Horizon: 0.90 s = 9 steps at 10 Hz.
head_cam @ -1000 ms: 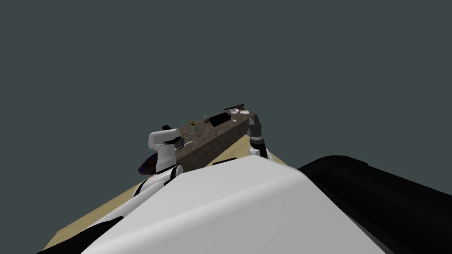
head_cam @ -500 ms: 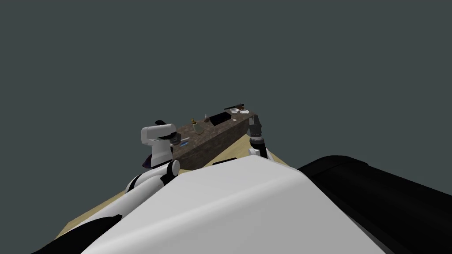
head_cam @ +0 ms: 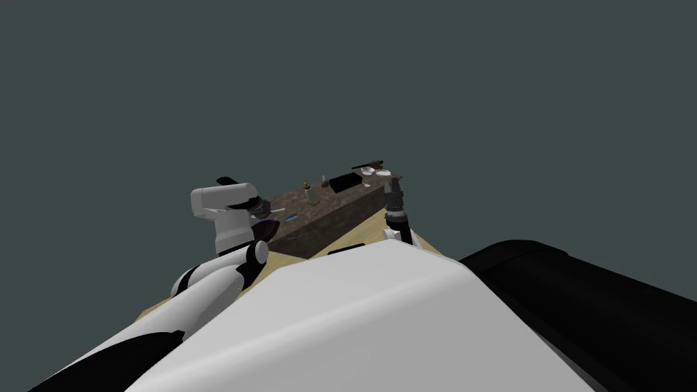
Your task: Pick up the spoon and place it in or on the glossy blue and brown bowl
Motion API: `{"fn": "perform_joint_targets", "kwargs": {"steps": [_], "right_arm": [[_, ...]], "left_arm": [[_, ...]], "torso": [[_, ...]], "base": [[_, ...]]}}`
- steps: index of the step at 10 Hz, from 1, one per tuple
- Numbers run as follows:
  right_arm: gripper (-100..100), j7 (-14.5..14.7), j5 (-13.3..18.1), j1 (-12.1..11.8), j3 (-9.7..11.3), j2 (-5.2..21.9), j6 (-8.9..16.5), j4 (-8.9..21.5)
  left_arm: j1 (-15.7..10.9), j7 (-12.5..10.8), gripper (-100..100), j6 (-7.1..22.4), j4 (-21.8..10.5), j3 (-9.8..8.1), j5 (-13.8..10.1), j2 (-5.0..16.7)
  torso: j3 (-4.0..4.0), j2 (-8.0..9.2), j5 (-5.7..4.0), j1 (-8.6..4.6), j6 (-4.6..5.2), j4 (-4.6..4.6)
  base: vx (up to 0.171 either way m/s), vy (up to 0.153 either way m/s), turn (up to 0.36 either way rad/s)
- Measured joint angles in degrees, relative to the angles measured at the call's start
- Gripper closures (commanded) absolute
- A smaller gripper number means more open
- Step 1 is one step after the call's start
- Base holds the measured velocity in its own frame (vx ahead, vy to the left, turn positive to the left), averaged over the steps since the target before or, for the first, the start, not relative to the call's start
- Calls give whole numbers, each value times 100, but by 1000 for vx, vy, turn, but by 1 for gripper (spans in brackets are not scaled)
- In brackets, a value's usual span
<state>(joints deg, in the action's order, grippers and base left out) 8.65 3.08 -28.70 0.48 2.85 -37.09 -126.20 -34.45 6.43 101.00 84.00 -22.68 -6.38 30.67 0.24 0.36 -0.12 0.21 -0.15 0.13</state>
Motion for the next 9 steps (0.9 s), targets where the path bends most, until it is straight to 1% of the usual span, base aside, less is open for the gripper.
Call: {"fn": "perform_joint_targets", "kwargs": {"steps": [1,3,6,9], "right_arm": [[0,0,0,0,0,0,0,0],[0,0,0,1,0,0,0,0],[0,0,0,1,1,0,0,0],[0,0,0,1,1,0,0,0]], "left_arm": [[-121,-24,100,61,-139,-53,-107,136],[-280,-79,100,239,-303,-100,-221,291],[-406,-121,100,670,-426,-139,-326,411],[-422,-139,100,1109,-415,-164,-374,448]], "torso": [[1,3,2,2,-1,0],[0,4,3,-10,6,-3],[-5,-2,3,-19,4,-7],[-9,-8,5,-21,0,-10]], "base": [[-21,29,121],[-15,18,55],[-7,7,39],[-2,3,17]]}}
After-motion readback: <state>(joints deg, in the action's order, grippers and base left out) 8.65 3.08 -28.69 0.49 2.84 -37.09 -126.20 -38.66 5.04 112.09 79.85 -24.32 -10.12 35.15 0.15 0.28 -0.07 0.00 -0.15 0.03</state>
